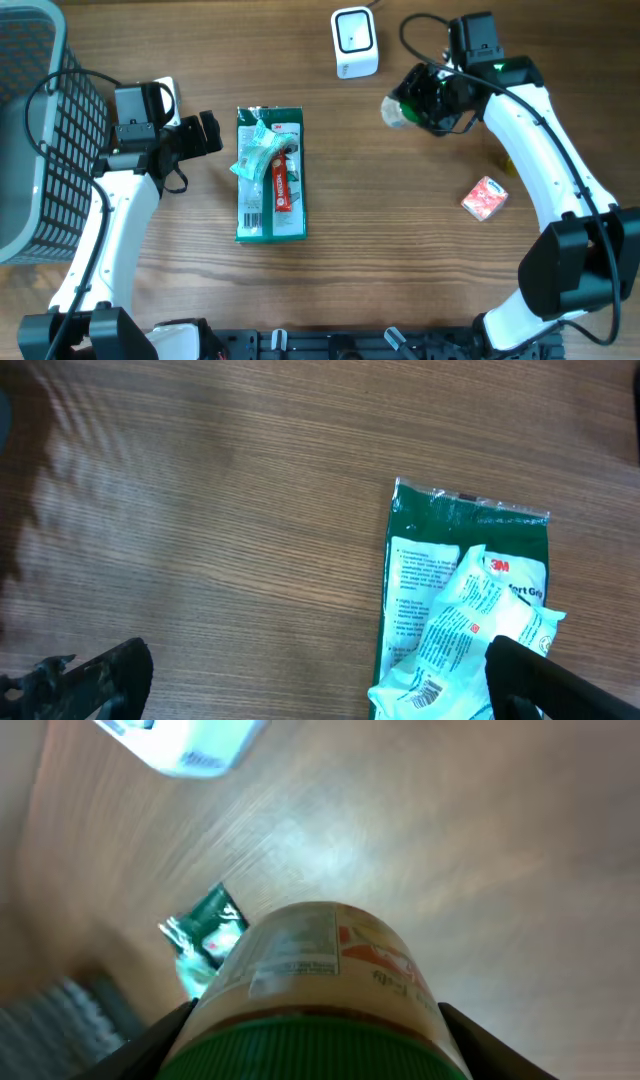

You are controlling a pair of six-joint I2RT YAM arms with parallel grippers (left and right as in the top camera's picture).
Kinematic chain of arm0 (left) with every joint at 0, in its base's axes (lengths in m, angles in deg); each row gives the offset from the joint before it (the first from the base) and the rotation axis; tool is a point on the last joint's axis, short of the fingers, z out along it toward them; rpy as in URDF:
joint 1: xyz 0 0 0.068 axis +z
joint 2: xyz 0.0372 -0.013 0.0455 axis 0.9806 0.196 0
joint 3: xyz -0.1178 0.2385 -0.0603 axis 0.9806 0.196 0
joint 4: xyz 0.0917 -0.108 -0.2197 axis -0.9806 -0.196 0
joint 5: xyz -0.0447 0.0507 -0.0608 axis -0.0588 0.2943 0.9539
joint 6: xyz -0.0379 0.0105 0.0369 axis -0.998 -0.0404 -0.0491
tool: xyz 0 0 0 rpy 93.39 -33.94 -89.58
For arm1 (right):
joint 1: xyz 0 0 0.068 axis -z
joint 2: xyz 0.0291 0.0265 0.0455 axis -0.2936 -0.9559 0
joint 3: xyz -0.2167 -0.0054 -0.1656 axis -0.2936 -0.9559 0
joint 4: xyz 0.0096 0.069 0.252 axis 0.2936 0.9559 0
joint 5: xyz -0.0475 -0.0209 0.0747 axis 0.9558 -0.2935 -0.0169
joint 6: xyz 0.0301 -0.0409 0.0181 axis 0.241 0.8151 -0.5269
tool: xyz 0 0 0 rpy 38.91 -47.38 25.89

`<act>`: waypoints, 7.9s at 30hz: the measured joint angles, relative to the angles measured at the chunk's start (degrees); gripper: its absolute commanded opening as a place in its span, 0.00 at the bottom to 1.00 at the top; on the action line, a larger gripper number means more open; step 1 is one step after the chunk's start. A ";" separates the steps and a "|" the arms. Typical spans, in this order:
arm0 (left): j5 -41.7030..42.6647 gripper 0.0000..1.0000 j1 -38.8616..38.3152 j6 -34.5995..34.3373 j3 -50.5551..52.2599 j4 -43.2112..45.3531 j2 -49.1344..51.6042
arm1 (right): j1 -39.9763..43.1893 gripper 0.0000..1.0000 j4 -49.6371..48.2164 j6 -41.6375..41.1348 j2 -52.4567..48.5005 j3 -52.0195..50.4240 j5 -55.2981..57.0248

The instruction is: Scan the item barcode

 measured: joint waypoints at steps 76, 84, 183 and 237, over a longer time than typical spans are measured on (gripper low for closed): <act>-0.02 1.00 0.00 0.00 -0.04 0.02 0.00 | 1.14 0.04 20.22 27.91 -1.64 16.61 18.95; 0.00 1.00 0.00 0.00 -0.04 0.02 0.00 | 0.98 0.21 6.84 27.91 -4.37 -7.80 19.19; -0.02 1.00 0.00 0.00 -0.04 0.04 0.00 | -29.55 0.04 -22.05 3.15 -23.10 5.14 0.92; -0.02 1.00 0.00 0.00 -0.04 0.04 0.00 | -31.30 0.62 -51.19 -4.70 -12.37 -18.43 9.70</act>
